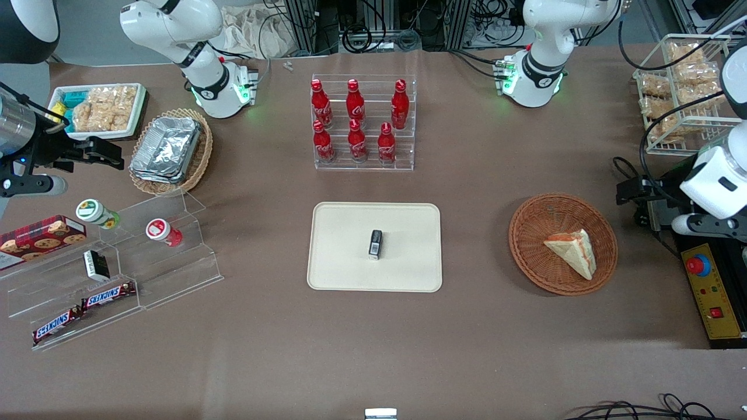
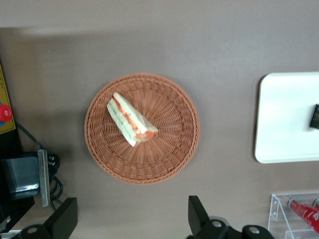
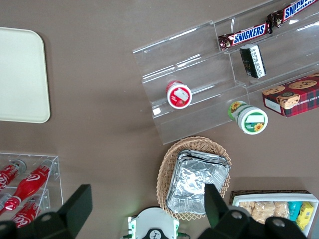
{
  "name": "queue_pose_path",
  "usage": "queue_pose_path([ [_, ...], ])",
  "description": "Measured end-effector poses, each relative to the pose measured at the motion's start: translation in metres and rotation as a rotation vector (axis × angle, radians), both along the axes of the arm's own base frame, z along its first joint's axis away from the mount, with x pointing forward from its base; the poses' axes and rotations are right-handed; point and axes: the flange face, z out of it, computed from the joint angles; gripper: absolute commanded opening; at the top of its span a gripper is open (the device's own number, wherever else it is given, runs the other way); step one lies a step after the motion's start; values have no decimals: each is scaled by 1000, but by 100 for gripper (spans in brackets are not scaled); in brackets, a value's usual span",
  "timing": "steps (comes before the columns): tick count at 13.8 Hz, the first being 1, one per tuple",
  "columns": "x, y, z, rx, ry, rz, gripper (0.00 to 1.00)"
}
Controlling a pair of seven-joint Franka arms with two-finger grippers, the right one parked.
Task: Place sandwich from basket to tray
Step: 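Move the left gripper over the sandwich in the wicker basket and lower it, then close the left gripper on the triangular sandwich and lift it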
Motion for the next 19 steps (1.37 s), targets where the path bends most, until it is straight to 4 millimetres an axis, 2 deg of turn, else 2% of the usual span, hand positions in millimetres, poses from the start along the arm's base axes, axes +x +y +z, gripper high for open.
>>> queue_pose_path([
  [4,10,1,-19,18,33,43,100],
  [6,15,0,-40,71,70,215,100],
  [8,19,-5,-77,91,77,375,100],
  [10,17,-5,-123,103,60,492,100],
  [12,9,-3,-169,107,49,570,100],
  [15,-6,11,-223,95,1,679,100],
  [17,-20,18,-252,91,-9,722,100],
  [19,-27,22,-263,97,3,751,100],
])
